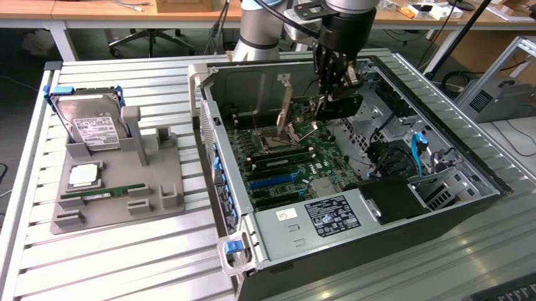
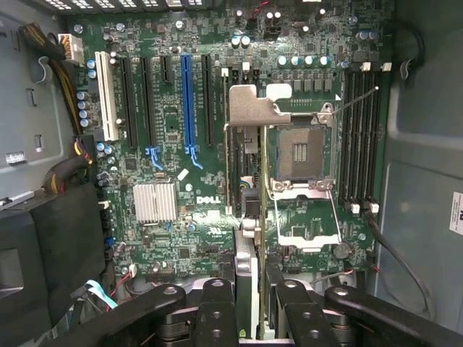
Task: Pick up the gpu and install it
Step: 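Insert the gpu into the slot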
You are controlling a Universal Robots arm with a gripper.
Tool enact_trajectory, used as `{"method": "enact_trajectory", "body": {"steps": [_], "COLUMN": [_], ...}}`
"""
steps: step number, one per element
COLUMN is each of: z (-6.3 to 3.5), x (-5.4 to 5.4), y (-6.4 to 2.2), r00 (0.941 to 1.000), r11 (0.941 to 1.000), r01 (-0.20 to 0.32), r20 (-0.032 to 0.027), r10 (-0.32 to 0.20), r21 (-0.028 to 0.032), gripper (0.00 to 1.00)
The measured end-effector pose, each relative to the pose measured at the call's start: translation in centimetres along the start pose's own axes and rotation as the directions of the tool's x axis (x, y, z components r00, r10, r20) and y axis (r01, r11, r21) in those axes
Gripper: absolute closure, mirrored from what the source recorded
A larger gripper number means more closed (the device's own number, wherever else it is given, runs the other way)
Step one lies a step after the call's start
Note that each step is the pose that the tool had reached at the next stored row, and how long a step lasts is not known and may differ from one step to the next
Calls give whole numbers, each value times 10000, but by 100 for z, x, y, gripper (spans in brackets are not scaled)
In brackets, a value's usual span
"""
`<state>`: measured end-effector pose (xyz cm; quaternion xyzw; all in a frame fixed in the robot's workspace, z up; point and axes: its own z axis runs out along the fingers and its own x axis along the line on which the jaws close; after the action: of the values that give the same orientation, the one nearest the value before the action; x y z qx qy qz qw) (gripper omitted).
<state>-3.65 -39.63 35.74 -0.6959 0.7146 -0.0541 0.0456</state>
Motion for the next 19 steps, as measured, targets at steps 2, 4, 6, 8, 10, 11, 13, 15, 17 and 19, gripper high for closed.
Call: {"method": "enact_trajectory", "body": {"steps": [2,4,6,8,10,11,13,15,17,19], "z": [0,1,3,12,18,22,25,28,30,35], "x": [8,18,28,34,35,36,40,46,53,59], "y": [9,16,22,25,26,27,52,78,99,115], "r00": [10000,10000,10000,10000,9999,9998,9997,9997,9997,9997], "r11": [10000,10000,10000,10000,9999,9998,9997,9997,9997,9997], "r01": [1,1,0,-63,-165,-209,-224,-224,-225,-225], "r20": [0,0,0,-10,-26,-32,-33,-33,-32,-31], "r10": [-1,-1,0,63,165,209,224,224,225,226], "r21": [0,0,0,-1,-2,-2,3,9,13,16], "gripper": [73,73,73,73,73,73,73,73,73,73]}}
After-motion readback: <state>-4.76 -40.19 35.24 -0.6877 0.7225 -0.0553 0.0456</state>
